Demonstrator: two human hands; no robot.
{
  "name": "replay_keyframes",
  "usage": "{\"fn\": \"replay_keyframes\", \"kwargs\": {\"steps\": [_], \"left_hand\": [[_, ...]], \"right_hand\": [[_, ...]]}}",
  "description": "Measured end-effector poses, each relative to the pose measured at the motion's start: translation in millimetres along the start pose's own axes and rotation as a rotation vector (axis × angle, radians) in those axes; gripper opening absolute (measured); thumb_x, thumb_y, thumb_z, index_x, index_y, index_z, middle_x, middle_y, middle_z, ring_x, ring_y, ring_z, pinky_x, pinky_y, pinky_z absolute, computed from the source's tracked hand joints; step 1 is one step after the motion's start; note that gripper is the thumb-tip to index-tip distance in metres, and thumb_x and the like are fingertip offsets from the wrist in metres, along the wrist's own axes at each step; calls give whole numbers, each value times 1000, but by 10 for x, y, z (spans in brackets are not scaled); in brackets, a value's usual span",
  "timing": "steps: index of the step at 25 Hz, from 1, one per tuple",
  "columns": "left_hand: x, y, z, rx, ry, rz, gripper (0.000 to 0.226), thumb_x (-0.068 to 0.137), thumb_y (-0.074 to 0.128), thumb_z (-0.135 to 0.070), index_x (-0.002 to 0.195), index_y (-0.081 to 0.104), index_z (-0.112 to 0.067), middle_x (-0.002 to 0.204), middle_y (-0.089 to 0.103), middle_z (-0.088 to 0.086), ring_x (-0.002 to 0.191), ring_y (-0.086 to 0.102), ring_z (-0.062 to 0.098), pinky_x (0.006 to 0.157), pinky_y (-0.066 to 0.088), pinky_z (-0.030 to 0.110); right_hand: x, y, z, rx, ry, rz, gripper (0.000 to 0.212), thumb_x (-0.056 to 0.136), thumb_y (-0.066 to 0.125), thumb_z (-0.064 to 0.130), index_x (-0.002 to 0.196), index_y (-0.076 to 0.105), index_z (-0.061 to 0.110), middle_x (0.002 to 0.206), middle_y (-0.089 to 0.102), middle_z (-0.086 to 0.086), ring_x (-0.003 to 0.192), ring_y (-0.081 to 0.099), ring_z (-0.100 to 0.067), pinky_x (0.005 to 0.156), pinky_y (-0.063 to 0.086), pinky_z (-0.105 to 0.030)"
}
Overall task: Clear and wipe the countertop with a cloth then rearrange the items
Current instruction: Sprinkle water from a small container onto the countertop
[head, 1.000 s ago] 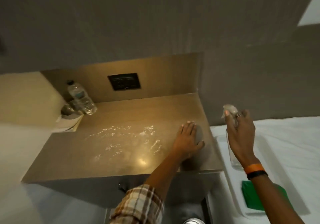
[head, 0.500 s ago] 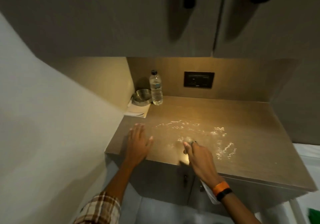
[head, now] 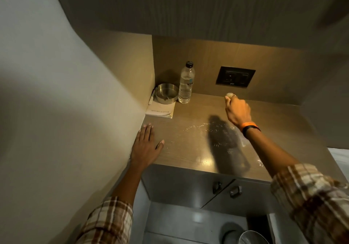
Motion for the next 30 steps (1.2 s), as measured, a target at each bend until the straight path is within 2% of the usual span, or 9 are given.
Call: {"fn": "replay_keyframes", "kwargs": {"steps": [5, 9, 12, 15, 19, 22, 24, 27, 30], "left_hand": [[7, 36, 4, -16, 8, 8, 80, 99, 26, -61, 158, 5, -11, 168, 4, 8, 156, 0, 26, 128, 5, 43], [11, 21, -22, -8, 41, -15, 73, 102, 26, -54, 158, 9, -11, 167, 10, 10, 156, 5, 28, 127, 6, 45], [8, 35, -56, 62, 130, -52, 62, 102, 28, -38, 159, 14, -16, 166, 18, 10, 154, 13, 31, 126, 10, 49], [45, 91, -25, 63, 155, -47, 61, 102, 39, -30, 158, 16, -22, 166, 20, 7, 154, 13, 31, 126, 10, 50], [92, 144, 19, 66, 105, -35, 64, 100, 14, -47, 158, 14, -20, 167, 17, 6, 155, 9, 28, 125, 5, 47], [83, 122, 2, 56, 92, -49, 73, 98, 13, -56, 158, 16, -15, 166, 18, 9, 155, 11, 29, 126, 8, 47], [74, 111, 7, 41, 79, -45, 74, 97, 14, -58, 158, 15, -15, 166, 18, 9, 155, 11, 29, 126, 9, 47], [54, 107, 13, 34, 67, -38, 72, 100, 14, -58, 158, 13, -16, 167, 15, 8, 155, 9, 27, 127, 9, 47], [46, 96, 10, 28, 57, -27, 70, 101, 19, -56, 158, 12, -16, 167, 13, 7, 156, 7, 26, 127, 10, 48]], "right_hand": [[-752, 400, 380, 78, -228, 156, 34, 105, 35, 34, 80, 51, 15, 74, 70, -18, 64, 62, -40, 57, 49, -46], [-1437, 770, 377, 69, -291, 268, 35, 104, 29, 45, 75, 41, 30, 65, 63, 0, 49, 52, -17, 48, 43, -35], [-1355, 668, 8, 34, -197, 234, 35, 105, 30, 41, 75, 41, 27, 61, 49, 3, 49, 40, -14, 52, 44, -37], [-1123, 388, -287, -17, -134, 122, 39, 106, 33, 38, 72, 42, 21, 61, 48, -1, 50, 39, -17, 53, 43, -41], [-800, 110, -378, 0, -95, 40, 32, 107, 30, 31, 83, 45, 17, 62, 49, -5, 53, 46, -26, 59, 51, -49], [-594, -42, -281, 67, -17, -12, 32, 107, 28, 33, 89, 49, 16, 74, 63, -14, 68, 60, -36, 70, 54, -52], [-569, -21, -98, 69, -50, 6, 33, 106, 28, 36, 85, 47, 19, 80, 69, -15, 73, 63, -40, 71, 53, -48], [-854, 217, 276, 110, -221, 140, 40, 106, 30, 40, 84, 51, 14, 72, 69, -10, 61, 62, -33, 62, 52, -45], [-1216, 473, 267, 153, -277, 271, 44, 105, 32, 42, 89, 57, 11, 72, 69, -6, 56, 61, -25, 61, 54, -44]]}}
Point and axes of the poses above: each hand's wrist, its own x-axis towards the middle knuckle, its own y-axis out of the palm, z = x × y, the point moved 7 cm from there along x, towards the middle knuckle
